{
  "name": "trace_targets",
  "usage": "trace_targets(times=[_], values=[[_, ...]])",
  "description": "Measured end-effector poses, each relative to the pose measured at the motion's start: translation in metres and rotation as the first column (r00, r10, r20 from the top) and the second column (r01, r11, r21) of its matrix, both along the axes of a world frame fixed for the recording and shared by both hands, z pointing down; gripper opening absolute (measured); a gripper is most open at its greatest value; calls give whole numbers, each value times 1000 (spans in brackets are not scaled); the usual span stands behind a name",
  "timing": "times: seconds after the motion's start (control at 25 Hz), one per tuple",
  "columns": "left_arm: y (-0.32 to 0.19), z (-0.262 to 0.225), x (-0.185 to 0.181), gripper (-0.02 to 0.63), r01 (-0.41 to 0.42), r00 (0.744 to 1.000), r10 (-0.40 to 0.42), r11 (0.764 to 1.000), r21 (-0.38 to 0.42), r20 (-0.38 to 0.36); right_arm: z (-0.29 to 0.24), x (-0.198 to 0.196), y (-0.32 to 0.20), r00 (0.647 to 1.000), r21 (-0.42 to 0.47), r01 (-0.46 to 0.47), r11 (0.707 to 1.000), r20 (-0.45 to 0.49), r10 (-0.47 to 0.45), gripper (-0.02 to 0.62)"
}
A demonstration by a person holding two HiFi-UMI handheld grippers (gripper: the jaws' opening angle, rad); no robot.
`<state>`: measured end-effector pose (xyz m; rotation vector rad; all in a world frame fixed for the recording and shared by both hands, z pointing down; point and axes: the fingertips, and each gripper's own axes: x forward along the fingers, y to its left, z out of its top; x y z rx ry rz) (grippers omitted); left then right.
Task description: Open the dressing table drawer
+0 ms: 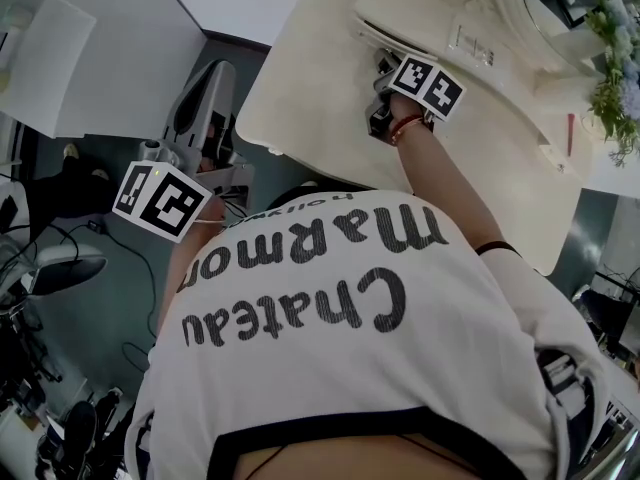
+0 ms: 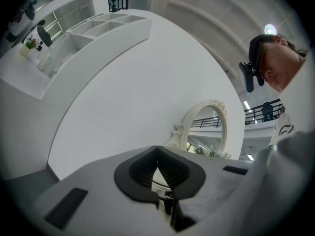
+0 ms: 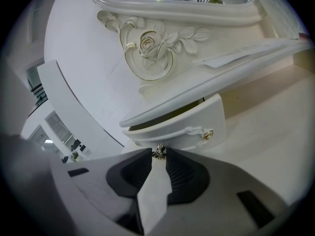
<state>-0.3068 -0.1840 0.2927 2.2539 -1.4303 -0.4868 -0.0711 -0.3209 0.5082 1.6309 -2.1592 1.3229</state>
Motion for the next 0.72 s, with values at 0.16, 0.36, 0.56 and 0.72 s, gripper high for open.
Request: trace_targets(times=[0.16,0.36,0.56,0.72], values=[[4,-1,-1,23,5,1000,-5,1000,3,-3,0,-1,3,1000,-2,-1,1000,3,1,103],[10,-1,-5,23,13,1000,-12,1000,5,-8,0,-3,7,1000,-2,-2,1000,3,2,102],[13,-2,-5,23,17,1000,-17,1000,8,-9,2,-1,8,1000,-5,-6,1000,5,6,103],[15,-4,-7,23,21,1000,-21,1000,13,-10,2,-2,10,1000,-5,-5,1000,4,5,103]])
